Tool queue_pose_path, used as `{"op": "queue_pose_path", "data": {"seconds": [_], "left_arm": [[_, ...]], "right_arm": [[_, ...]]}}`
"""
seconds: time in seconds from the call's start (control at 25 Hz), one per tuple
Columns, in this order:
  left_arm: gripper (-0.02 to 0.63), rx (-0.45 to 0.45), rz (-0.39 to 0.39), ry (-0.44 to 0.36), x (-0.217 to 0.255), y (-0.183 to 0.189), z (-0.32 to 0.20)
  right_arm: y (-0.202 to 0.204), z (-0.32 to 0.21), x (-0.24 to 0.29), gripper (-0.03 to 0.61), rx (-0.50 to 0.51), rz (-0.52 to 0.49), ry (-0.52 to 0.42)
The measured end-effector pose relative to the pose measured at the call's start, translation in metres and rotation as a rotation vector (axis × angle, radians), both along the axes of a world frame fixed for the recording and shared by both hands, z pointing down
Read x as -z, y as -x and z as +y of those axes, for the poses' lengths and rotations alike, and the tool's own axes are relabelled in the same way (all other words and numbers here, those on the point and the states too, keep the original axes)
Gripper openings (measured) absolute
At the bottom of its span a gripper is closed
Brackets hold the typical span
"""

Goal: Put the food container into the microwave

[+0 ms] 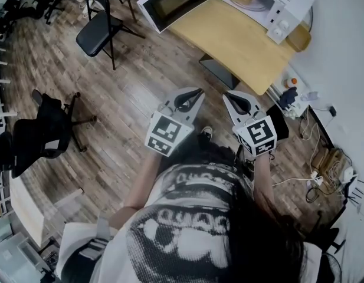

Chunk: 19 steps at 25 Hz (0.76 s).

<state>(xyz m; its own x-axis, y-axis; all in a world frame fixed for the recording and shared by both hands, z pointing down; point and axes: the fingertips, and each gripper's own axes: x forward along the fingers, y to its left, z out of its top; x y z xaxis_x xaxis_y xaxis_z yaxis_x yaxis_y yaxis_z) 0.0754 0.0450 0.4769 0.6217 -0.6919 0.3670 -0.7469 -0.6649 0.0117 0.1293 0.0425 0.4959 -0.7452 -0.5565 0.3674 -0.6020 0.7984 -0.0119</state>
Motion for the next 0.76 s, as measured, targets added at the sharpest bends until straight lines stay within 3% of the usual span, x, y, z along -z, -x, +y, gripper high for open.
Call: {"op": "queue_pose_path", "data": {"seconds": [0.76], "left_arm": [[0.017,0.009,-0.025,0.019,-0.012,-0.015,0.026]], "right_arm": [[-0.041,0.013,-0.019,0.002,-0.055,0.015,0.023]]}}
